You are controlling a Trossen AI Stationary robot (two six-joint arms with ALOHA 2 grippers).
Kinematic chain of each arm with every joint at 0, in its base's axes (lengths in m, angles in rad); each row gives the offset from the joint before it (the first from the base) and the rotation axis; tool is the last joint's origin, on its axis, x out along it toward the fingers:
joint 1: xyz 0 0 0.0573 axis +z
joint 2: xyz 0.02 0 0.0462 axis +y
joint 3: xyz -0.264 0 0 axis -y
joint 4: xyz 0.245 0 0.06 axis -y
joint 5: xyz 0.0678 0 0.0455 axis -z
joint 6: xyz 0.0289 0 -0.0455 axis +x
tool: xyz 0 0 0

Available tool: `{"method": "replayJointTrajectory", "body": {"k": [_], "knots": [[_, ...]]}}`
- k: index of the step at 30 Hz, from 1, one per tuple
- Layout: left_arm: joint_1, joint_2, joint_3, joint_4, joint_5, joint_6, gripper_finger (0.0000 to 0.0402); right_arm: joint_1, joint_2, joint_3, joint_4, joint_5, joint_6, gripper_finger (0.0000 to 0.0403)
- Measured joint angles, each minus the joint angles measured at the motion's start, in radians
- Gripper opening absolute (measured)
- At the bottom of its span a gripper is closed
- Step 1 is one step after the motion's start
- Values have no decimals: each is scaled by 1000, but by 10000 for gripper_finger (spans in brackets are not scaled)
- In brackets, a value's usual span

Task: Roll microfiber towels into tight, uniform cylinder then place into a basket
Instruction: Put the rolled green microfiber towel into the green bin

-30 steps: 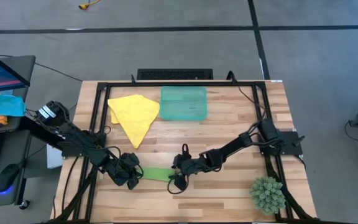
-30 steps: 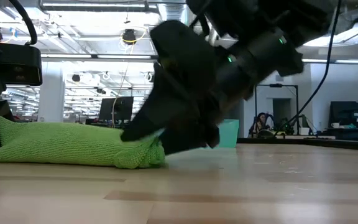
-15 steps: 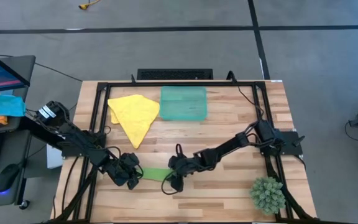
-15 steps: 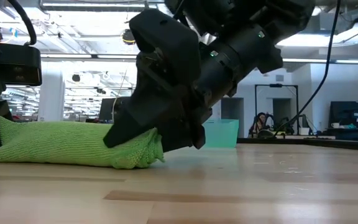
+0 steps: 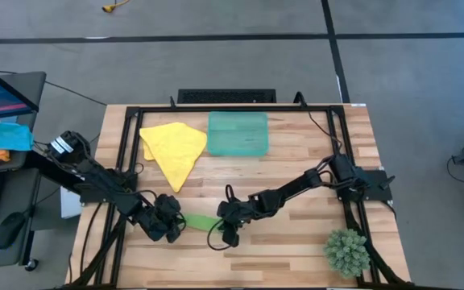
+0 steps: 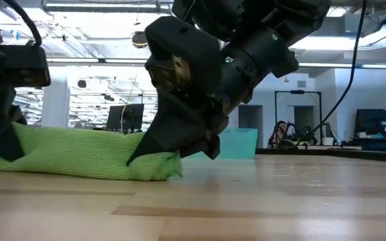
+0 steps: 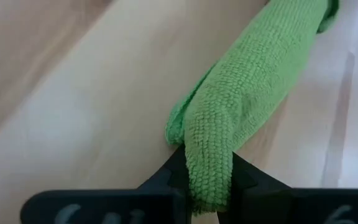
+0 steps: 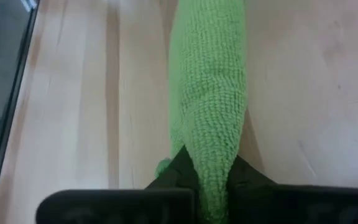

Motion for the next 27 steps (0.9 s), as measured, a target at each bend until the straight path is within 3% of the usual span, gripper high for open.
{"method": "replayJointTrajectory", "body": {"k": [7,15,22,27], "knots": [[61,0,1,37,-28,129,25,-19,-65,-4,-125,7,-83,35],[186,-1,60,12,16,342,25,-42,-175,-6,-268,111,-188,30],[338,-23,157,-14,126,612,25,-83,-276,-5,-391,229,-244,31],[443,-57,203,-83,164,726,25,-112,-308,-8,-423,239,-293,30]]}}
